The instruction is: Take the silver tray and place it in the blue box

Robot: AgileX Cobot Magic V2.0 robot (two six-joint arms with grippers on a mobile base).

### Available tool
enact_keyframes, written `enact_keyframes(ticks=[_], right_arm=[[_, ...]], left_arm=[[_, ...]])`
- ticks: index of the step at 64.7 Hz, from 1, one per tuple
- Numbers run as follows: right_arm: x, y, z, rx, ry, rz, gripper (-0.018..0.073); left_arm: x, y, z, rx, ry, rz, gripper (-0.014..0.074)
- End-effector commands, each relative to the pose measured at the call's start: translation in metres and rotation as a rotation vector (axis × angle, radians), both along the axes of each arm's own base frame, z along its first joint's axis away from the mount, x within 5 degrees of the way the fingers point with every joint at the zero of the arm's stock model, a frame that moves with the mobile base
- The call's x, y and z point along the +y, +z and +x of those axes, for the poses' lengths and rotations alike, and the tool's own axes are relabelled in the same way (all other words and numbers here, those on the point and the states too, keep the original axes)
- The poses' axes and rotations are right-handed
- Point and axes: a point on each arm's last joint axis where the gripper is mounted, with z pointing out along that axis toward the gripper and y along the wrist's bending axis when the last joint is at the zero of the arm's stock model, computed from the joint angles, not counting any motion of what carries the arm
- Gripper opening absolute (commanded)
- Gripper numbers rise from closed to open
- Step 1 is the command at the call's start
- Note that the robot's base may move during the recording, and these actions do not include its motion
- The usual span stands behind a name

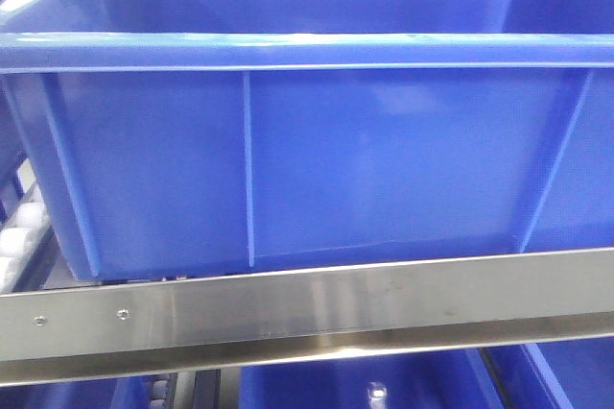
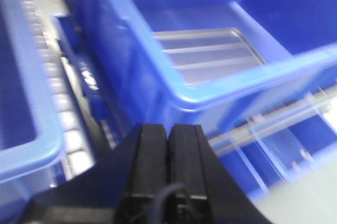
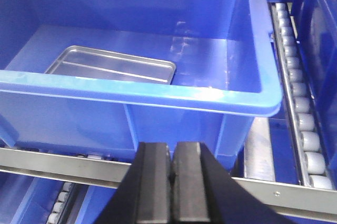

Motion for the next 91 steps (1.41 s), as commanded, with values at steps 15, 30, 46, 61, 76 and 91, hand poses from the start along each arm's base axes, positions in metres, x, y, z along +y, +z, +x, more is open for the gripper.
enact_keyframes(ticks=[15,30,46,61,76,91], right_arm=[[0.001,0.016,0.001,-0.105,0.013,0.006,0.0055],[0.001,0.015,0.001,-0.101,0.012,0.005,0.0055],[0.001,0.015,0.001,-0.100,0.012,0.005,0.0055],[0.001,0.015,0.001,-0.100,0.012,0.005,0.0055],[0.001,0.015,0.001,-0.100,0.012,0.005,0.0055],[0.001,0.012,0.002,-0.100,0.009,-0.011,0.0055]], left_arm=[[0.016,-0.043,-0.006,-0.334,0.336,-0.069,-0.0096],[0.026,-0.091,0.006,-0.450,0.549,-0.071,-0.0097],[0.027,-0.095,0.007,-0.390,0.561,-0.069,-0.0097],[0.027,-0.095,0.007,-0.388,0.561,-0.069,-0.0098],[0.027,-0.095,0.007,-0.388,0.561,-0.069,-0.0098],[0.027,-0.095,0.007,-0.388,0.561,-0.069,-0.0098]])
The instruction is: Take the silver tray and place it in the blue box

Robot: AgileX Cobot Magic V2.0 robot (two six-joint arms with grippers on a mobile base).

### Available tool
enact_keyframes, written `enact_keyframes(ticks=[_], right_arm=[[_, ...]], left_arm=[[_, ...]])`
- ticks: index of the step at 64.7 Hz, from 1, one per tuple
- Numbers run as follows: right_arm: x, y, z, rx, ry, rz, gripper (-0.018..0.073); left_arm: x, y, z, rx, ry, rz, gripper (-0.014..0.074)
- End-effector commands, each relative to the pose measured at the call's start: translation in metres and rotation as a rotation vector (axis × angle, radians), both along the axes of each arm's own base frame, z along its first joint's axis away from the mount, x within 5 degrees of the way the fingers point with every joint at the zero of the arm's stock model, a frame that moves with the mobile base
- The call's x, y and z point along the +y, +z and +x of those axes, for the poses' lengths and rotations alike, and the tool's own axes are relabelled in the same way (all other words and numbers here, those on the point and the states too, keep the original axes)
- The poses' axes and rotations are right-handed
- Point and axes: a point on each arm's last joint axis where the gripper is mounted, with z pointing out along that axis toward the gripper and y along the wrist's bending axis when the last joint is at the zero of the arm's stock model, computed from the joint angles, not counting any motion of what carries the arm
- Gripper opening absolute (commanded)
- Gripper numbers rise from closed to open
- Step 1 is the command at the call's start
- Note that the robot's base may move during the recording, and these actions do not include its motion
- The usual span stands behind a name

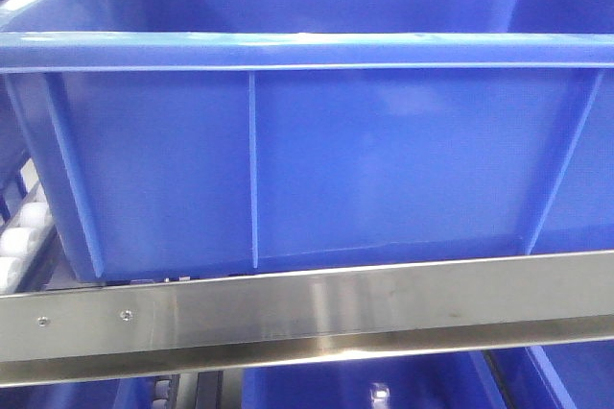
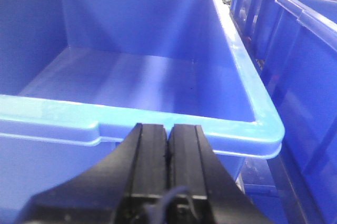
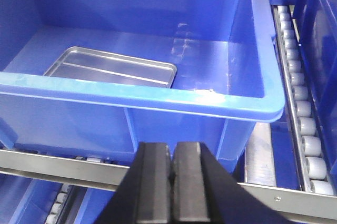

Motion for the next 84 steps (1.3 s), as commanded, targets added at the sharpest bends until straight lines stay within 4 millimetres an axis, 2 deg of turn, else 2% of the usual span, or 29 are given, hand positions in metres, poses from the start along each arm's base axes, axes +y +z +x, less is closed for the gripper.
enact_keyframes(ticks=[1,13,21,33,43,84], right_arm=[[0.001,0.012,0.002,-0.094,0.012,-0.005,0.0055],[0.002,0.005,0.008,-0.170,-0.021,-0.061,0.0055],[0.001,-0.006,0.014,-0.230,-0.111,-0.062,0.0055],[-0.005,-0.049,0.017,-0.324,-0.235,-0.043,0.0055],[-0.006,-0.075,0.012,-0.429,-0.254,0.001,0.0055],[-0.006,-0.078,0.010,-0.387,-0.257,-0.004,0.0055]], left_arm=[[0.000,0.009,-0.002,-0.104,0.005,0.000,-0.0098],[0.000,0.009,-0.002,-0.104,0.005,0.000,-0.0098],[0.000,0.009,-0.002,-0.104,0.005,0.000,-0.0098],[0.000,0.009,-0.002,-0.104,0.005,0.000,-0.0098],[0.000,0.009,-0.002,-0.104,0.005,0.000,-0.0098],[0.000,0.009,-0.002,-0.104,0.005,0.000,-0.0104]])
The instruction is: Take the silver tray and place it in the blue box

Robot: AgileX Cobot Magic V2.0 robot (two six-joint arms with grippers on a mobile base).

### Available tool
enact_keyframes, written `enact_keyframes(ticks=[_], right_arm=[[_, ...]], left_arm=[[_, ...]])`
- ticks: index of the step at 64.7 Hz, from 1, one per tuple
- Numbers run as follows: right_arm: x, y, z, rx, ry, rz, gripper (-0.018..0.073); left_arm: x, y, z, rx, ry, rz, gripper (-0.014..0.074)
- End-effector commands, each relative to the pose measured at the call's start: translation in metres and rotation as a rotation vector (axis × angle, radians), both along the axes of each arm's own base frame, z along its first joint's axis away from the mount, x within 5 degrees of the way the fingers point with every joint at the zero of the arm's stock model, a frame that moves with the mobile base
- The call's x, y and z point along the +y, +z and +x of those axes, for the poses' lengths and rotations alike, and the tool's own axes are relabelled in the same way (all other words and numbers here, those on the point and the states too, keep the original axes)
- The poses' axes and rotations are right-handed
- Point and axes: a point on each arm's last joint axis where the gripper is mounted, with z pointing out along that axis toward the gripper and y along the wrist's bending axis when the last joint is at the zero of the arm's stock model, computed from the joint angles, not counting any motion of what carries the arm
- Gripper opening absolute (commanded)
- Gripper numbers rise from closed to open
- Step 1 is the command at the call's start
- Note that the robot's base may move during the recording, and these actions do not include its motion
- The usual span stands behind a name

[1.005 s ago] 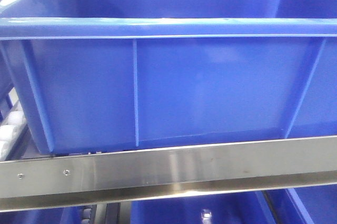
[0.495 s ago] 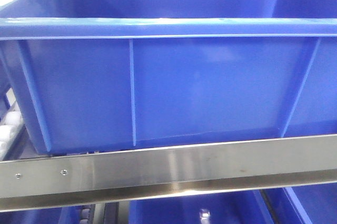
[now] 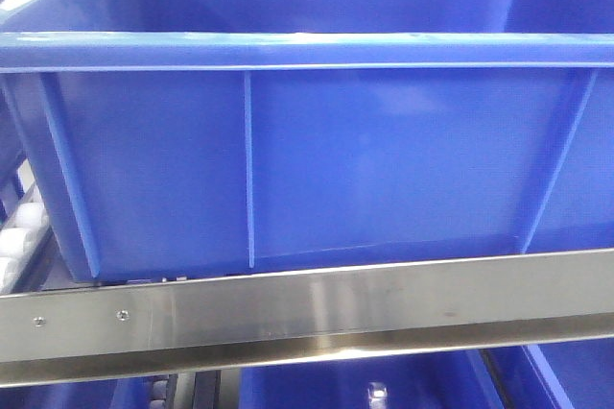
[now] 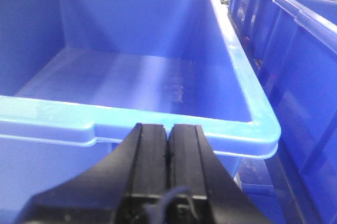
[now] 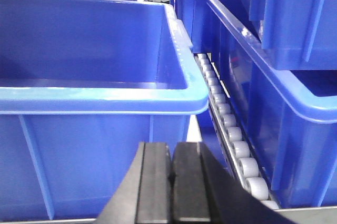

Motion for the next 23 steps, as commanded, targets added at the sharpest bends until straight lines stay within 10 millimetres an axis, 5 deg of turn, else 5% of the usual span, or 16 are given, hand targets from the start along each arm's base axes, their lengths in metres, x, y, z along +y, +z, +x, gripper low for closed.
enact_keyframes(ticks=[1,23], right_arm=[[0.0002,0.0080,-0.0024,-0.103,-0.002,-0.011,0.0055],[0.0002,0.0080,-0.0024,-0.103,-0.002,-0.011,0.0055]], left_arm=[[0.0003,0.0091,-0.0024,-0.102,0.004,0.000,-0.0104],[0.0003,0.0091,-0.0024,-0.102,0.004,0.000,-0.0104]])
